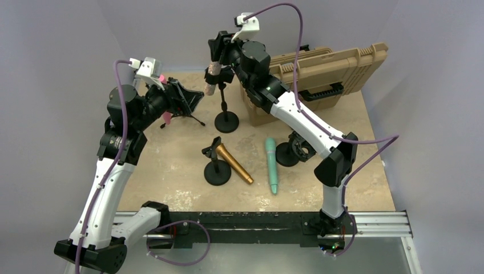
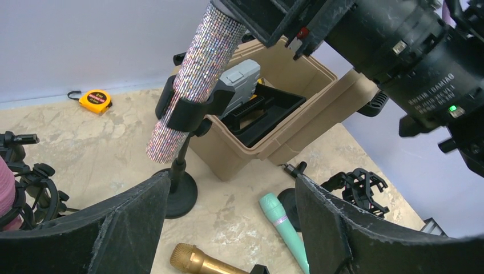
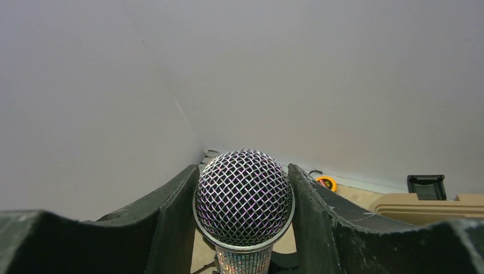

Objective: Remove the microphone from the stand

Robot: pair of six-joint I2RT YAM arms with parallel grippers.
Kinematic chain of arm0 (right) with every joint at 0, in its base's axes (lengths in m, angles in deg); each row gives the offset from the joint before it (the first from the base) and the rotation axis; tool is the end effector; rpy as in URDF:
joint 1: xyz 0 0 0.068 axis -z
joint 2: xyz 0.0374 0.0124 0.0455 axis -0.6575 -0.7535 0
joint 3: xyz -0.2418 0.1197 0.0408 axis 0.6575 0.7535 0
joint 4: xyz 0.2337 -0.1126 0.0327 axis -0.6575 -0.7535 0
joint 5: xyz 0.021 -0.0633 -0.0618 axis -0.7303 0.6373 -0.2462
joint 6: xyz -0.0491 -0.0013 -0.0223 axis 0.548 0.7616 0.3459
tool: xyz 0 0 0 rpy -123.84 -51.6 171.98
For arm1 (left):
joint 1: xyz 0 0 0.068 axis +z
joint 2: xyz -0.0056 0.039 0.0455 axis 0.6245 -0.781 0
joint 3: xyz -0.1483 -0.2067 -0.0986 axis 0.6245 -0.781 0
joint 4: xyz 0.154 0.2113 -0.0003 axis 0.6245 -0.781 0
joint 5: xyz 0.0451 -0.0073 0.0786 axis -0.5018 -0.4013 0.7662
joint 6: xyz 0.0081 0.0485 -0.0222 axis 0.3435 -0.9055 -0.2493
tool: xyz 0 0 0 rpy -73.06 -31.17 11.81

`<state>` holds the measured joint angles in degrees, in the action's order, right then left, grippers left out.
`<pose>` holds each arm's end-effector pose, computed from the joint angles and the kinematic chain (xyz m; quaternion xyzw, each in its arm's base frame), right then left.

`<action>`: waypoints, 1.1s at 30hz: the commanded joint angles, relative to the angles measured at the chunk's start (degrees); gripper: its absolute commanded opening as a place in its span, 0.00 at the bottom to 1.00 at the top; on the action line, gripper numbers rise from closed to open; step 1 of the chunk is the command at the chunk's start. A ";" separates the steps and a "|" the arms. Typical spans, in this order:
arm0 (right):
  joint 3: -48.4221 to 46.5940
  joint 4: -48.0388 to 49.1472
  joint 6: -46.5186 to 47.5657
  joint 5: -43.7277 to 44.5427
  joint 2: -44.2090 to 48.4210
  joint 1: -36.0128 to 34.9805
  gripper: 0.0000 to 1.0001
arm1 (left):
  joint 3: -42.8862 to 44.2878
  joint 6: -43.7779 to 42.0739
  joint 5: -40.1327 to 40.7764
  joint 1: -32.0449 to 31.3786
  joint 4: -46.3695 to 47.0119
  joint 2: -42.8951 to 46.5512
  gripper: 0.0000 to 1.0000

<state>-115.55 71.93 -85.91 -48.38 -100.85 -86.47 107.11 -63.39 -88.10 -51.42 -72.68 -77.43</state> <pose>0.3239 0.3102 0.4774 -0.0356 0.6407 0.2765 0.7154 0.1892 -0.0558 0.4501 0.0721 0.7207 -0.3238 0.6087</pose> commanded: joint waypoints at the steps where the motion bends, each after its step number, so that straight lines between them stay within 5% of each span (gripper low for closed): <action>1: -1.66 3.46 -1.61 1.16 4.09 -4.95 0.10 | -0.41 -0.91 0.53 0.21 2.10 0.72 0.78; 5: -0.42 3.60 -5.49 1.35 6.40 -6.52 0.00 | -0.48 -0.82 1.30 0.27 1.90 1.21 0.76; 21: 10.90 9.14 -16.37 0.10 13.34 -10.19 0.01 | -3.10 -1.24 1.14 1.42 4.97 7.77 0.72; 25: 12.92 11.16 -15.84 0.03 13.74 -11.26 0.09 | -3.62 -1.61 -0.50 1.44 6.04 7.78 0.72; 33: 13.99 12.47 -12.64 -3.63 14.02 -12.51 0.53 | -5.57 -1.64 3.91 0.96 7.09 10.39 0.77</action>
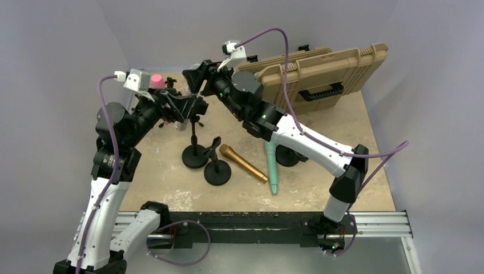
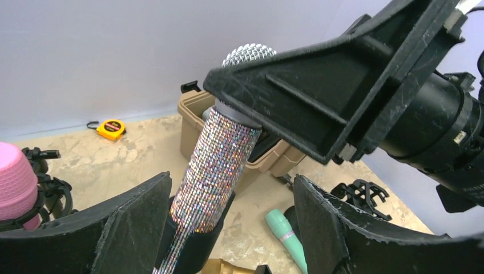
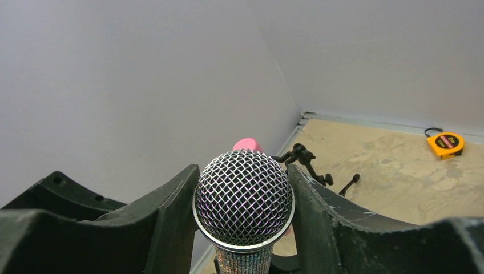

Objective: Remove the microphone from the stand

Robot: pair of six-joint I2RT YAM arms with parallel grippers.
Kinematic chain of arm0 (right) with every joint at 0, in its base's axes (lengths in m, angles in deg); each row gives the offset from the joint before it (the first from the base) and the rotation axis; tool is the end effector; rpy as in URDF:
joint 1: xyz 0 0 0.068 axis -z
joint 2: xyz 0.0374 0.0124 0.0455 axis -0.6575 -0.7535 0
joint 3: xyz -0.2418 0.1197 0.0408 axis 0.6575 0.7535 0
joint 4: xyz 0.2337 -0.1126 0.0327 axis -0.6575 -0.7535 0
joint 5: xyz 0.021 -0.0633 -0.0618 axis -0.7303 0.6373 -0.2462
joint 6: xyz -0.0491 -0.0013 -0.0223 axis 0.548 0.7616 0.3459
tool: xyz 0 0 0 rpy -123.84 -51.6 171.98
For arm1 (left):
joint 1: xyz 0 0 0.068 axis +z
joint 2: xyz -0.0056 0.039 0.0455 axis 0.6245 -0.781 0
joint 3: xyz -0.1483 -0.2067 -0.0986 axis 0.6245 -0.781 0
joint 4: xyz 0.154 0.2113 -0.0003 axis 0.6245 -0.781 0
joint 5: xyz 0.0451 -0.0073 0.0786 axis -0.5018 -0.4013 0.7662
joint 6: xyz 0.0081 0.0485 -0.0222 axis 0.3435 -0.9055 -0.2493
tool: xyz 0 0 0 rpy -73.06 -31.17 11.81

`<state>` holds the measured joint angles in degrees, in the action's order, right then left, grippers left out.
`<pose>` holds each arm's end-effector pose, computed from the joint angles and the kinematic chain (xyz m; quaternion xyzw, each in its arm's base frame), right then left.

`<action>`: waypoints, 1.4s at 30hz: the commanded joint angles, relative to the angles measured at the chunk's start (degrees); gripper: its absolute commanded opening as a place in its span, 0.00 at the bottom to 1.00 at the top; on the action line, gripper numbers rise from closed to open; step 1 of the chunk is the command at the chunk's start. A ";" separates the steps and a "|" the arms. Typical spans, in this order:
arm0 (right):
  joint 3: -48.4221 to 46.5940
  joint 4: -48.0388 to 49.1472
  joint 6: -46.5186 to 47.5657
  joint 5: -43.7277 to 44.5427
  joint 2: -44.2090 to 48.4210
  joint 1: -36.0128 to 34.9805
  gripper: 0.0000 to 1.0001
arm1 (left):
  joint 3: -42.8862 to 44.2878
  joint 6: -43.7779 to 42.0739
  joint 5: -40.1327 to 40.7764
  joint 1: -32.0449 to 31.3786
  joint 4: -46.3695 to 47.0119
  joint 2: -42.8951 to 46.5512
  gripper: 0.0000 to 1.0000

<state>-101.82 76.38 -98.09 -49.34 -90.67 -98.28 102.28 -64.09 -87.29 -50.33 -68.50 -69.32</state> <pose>0.2314 0.3366 0.4763 -0.0375 0.6344 0.4278 0.6427 0.1544 -0.0443 0.4531 0.0763 0.6767 -0.3143 0.6614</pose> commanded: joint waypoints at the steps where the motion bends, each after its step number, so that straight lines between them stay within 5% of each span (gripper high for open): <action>1: 0.72 8.41 -0.17 -3.28 4.37 -0.70 0.58 | -1.27 -0.91 5.07 -0.67 2.89 3.27 0.78; 8: 4.20 11.97 2.79 -7.46 8.41 -0.73 0.86 | -2.45 2.84 11.69 -0.89 -3.62 8.37 0.80; 18: 14.76 17.69 10.08 -6.88 19.30 -0.67 0.92 | 6.01 1.17 12.50 -1.98 -18.53 4.52 0.93; 23: 24.94 22.30 12.45 -7.87 26.50 -0.67 0.95 | 11.12 -4.53 31.12 -11.85 -23.59 -0.01 0.92; 33: 38.15 25.00 12.49 -6.10 33.88 -0.67 0.95 | 15.26 -7.27 55.98 -20.56 -25.59 -10.04 0.76; 37: 41.92 27.81 13.12 -7.36 34.90 -0.67 0.96 | 15.25 -10.75 55.83 -22.23 -22.47 -12.07 0.74; 42: 47.08 32.06 19.01 -14.53 34.00 -0.67 0.98 | 12.91 -15.79 41.84 -22.05 -18.08 -9.69 0.34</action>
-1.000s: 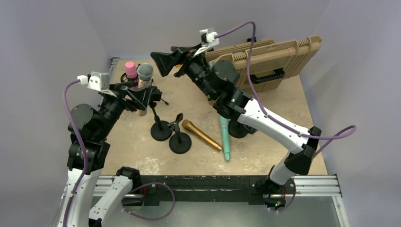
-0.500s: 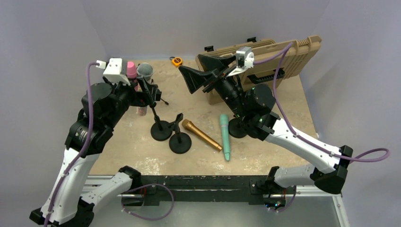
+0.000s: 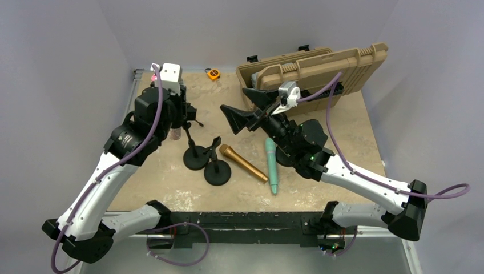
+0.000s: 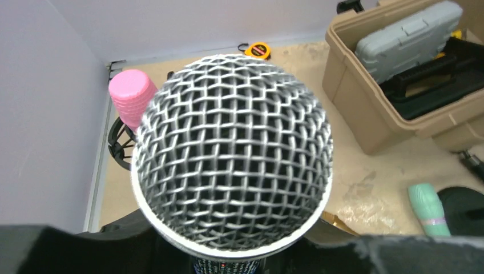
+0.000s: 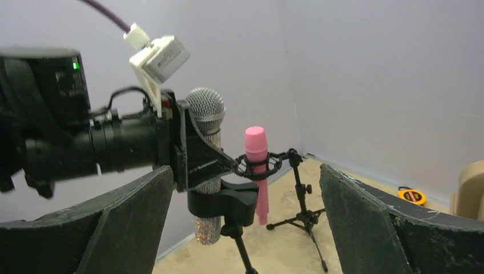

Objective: Remove the microphone from the stand

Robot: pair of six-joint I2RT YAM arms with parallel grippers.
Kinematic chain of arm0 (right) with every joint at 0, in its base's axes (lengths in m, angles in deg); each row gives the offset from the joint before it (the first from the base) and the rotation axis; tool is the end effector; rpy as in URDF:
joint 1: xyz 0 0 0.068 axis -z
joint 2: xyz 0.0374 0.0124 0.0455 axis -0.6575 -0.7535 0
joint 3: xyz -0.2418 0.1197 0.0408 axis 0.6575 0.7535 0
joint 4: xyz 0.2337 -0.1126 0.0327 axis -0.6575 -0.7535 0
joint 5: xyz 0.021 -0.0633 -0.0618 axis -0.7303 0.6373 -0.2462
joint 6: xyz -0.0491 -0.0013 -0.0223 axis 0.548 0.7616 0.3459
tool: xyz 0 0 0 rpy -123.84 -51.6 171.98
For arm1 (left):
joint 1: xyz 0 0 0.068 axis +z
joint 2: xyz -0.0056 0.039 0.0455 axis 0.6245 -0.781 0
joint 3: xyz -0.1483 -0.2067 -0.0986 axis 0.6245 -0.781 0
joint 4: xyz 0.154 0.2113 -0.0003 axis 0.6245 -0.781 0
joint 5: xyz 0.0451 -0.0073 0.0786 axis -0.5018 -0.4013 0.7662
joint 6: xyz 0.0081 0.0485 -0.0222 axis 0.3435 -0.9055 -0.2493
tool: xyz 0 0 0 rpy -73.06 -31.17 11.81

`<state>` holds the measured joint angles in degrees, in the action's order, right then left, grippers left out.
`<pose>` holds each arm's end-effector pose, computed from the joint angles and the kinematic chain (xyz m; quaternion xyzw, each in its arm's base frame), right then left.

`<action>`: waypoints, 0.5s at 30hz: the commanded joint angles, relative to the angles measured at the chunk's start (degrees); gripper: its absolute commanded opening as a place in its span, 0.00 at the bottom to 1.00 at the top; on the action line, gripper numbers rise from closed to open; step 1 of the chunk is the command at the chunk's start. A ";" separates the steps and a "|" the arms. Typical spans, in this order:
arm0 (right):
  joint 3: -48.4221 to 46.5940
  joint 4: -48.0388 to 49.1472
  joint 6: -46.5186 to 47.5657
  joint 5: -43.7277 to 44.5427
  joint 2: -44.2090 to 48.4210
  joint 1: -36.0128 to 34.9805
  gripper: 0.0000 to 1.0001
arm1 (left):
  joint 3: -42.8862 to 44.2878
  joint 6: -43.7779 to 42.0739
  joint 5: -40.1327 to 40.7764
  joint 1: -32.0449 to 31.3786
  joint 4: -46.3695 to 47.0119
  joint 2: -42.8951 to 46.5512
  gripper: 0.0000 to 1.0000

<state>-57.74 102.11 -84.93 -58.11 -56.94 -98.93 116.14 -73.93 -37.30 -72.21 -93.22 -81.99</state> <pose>0.1434 0.2153 0.4403 -0.1220 0.5109 0.4521 0.7209 0.1734 -0.0936 0.4493 0.0096 0.8011 -0.0165 0.5983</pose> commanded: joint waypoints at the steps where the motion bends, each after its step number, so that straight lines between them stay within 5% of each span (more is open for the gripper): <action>1: 4.24 7.66 7.62 -7.89 -0.01 -0.01 0.98 | -1.92 -7.79 -11.37 -0.16 7.83 4.05 0.27; 8: 9.26 16.22 17.57 -19.38 -1.63 -0.03 0.98 | -6.24 -18.11 -24.26 0.02 4.58 9.65 0.00; 15: 8.93 23.72 26.24 -30.05 -6.13 -0.01 0.97 | -9.23 -24.54 -30.34 0.33 3.03 14.16 0.00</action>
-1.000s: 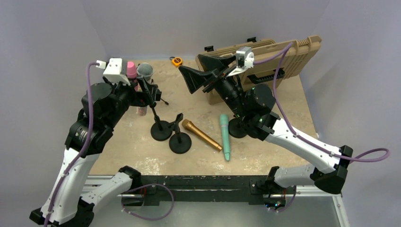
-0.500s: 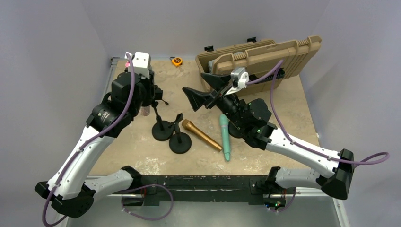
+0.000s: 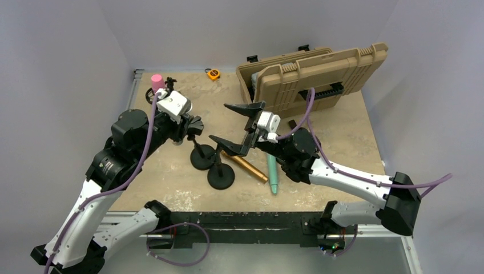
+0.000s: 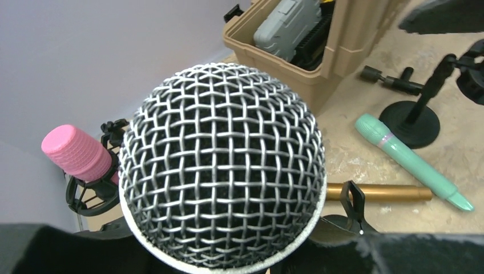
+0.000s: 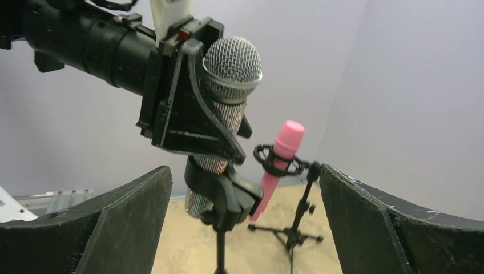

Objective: Remove the microphone from the stand

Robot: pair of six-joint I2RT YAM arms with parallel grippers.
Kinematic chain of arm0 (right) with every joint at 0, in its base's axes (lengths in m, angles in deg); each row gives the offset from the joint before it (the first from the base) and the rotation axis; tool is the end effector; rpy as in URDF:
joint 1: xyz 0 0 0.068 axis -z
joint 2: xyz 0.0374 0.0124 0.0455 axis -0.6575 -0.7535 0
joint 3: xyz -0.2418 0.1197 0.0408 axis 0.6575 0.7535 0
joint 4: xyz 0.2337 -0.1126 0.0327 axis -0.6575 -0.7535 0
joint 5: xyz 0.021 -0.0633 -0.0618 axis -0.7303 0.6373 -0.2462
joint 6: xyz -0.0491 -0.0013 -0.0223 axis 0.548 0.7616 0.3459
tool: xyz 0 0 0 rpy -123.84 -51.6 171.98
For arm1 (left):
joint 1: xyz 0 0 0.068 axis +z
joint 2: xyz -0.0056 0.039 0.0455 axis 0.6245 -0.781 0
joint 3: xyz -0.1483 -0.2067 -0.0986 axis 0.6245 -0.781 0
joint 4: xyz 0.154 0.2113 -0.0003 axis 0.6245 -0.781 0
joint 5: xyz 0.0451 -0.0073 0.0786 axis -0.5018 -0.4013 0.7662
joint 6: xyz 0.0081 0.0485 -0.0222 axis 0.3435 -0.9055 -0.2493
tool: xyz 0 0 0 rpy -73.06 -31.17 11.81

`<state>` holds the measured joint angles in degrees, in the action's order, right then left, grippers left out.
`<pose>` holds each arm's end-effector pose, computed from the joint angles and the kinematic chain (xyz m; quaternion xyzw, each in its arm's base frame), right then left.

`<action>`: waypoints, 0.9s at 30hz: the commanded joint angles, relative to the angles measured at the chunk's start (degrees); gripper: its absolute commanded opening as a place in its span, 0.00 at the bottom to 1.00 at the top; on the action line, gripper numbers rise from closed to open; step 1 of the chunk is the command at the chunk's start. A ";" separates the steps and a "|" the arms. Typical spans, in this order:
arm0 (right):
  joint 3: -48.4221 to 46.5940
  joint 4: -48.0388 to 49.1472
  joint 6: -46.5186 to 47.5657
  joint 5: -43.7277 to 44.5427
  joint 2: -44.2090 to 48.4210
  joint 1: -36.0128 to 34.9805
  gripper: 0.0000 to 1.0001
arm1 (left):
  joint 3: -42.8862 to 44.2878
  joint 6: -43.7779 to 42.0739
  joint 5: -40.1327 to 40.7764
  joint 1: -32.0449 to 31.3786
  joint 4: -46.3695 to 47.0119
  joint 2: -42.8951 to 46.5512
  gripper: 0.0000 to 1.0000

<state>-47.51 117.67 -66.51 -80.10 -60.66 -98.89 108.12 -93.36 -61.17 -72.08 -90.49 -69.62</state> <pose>0.1404 0.2358 0.3883 -0.3357 0.3887 0.4223 0.7469 0.1247 -0.0777 0.4428 0.2486 0.7360 -0.0945 0.6226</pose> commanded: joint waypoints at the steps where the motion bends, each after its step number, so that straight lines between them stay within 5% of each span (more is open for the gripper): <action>1: -1.91 8.06 9.13 -8.88 -3.49 -0.05 0.97 | -1.42 -5.30 -7.50 0.21 0.52 2.13 0.00; 14: -9.58 6.16 15.46 -12.28 -15.68 0.03 0.95 | -3.99 -5.40 -9.72 0.27 3.15 4.56 0.00; 18: -12.69 2.22 15.50 -13.96 -20.08 0.74 0.88 | -3.98 -5.52 -9.39 0.28 3.03 4.86 0.00; 27: -11.15 2.82 14.08 -19.79 -20.72 3.86 0.83 | -2.73 -5.52 -9.60 0.24 2.87 4.09 0.00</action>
<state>-58.04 119.46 -52.49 -96.40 -82.21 -95.94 104.42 -97.95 -69.30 -72.04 -89.02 -65.05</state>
